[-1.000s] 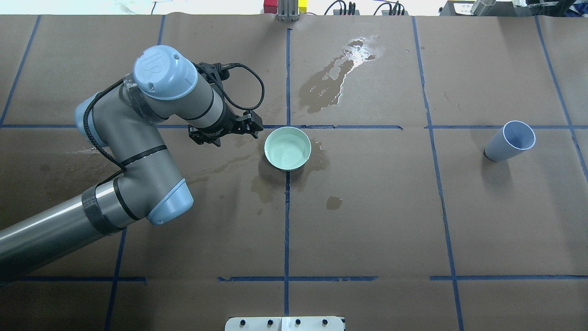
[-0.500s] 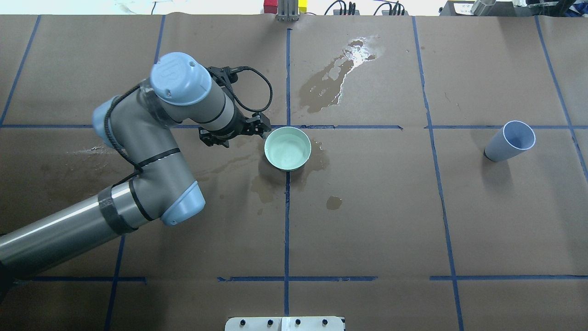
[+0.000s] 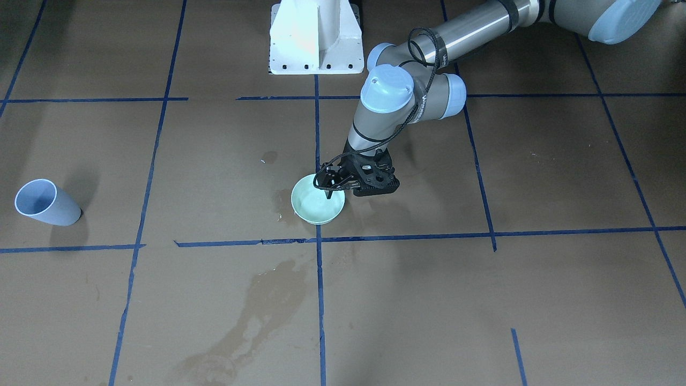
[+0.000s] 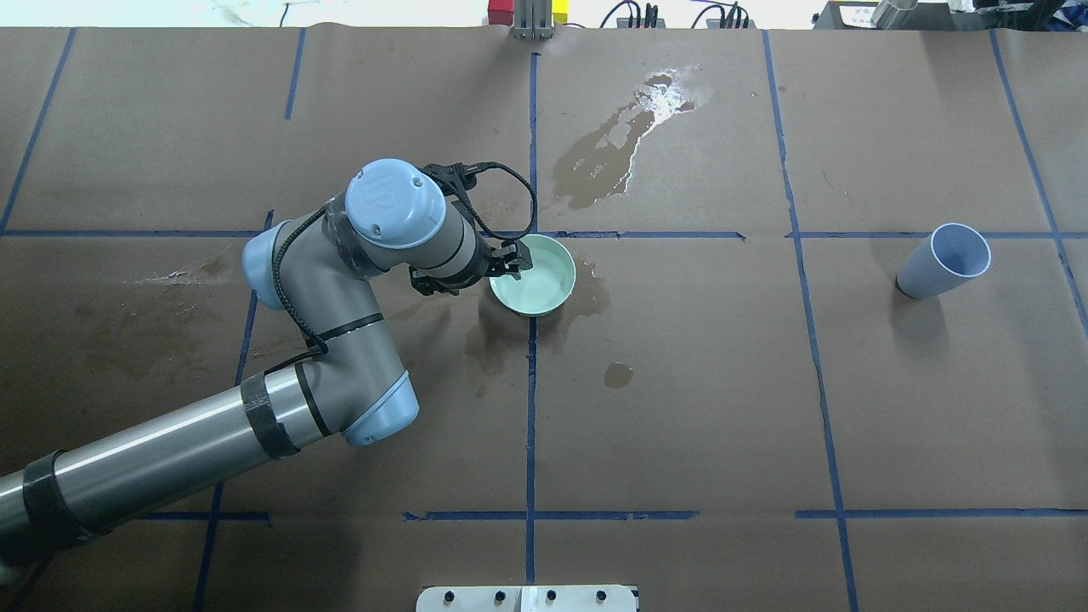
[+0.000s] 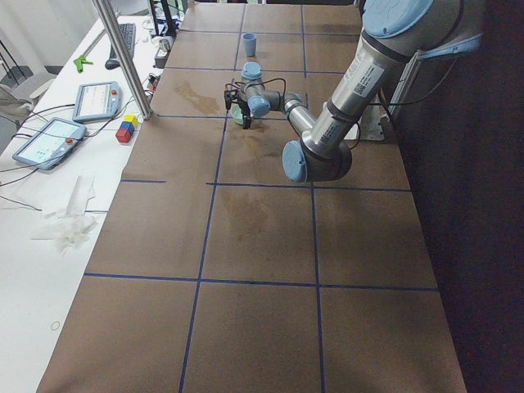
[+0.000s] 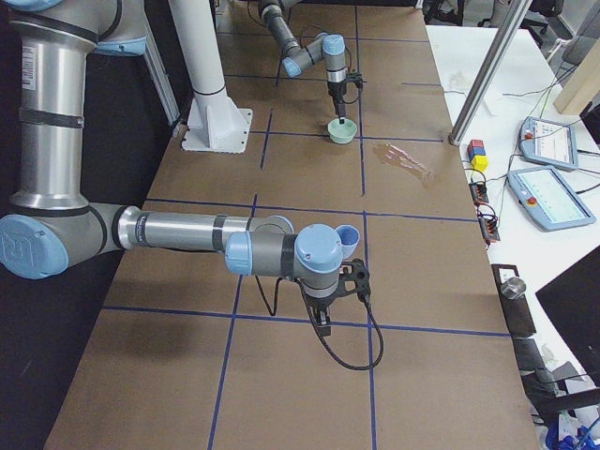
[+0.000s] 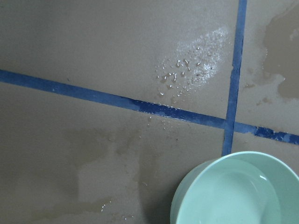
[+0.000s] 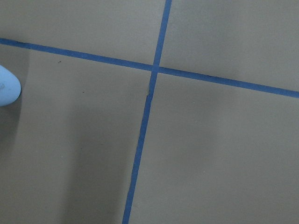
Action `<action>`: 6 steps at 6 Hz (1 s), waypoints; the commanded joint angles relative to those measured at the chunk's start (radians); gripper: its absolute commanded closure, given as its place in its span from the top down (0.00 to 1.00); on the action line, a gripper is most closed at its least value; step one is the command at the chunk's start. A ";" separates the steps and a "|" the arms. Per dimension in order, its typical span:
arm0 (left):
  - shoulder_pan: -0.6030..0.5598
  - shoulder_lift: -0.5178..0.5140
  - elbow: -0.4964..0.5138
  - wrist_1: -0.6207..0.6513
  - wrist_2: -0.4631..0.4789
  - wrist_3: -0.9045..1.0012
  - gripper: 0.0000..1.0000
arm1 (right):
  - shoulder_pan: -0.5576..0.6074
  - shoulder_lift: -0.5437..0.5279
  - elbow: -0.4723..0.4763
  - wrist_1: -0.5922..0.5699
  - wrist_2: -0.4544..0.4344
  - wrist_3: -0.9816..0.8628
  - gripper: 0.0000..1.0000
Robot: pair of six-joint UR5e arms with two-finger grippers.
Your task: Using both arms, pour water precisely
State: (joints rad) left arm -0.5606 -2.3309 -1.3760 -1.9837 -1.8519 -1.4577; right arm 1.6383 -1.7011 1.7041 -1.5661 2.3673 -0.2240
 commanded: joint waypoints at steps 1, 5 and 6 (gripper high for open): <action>0.019 -0.018 0.025 -0.010 0.003 -0.027 0.41 | 0.000 0.000 -0.001 0.000 0.000 0.000 1.00; 0.012 -0.016 0.017 -0.007 0.000 0.020 0.00 | 0.000 0.000 -0.004 0.001 -0.003 -0.005 1.00; -0.017 -0.015 0.006 -0.007 -0.018 0.022 0.00 | 0.000 -0.002 -0.006 0.000 -0.003 -0.002 1.00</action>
State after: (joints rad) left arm -0.5557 -2.3465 -1.3610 -1.9919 -1.8566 -1.4402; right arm 1.6383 -1.7017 1.6999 -1.5655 2.3639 -0.2269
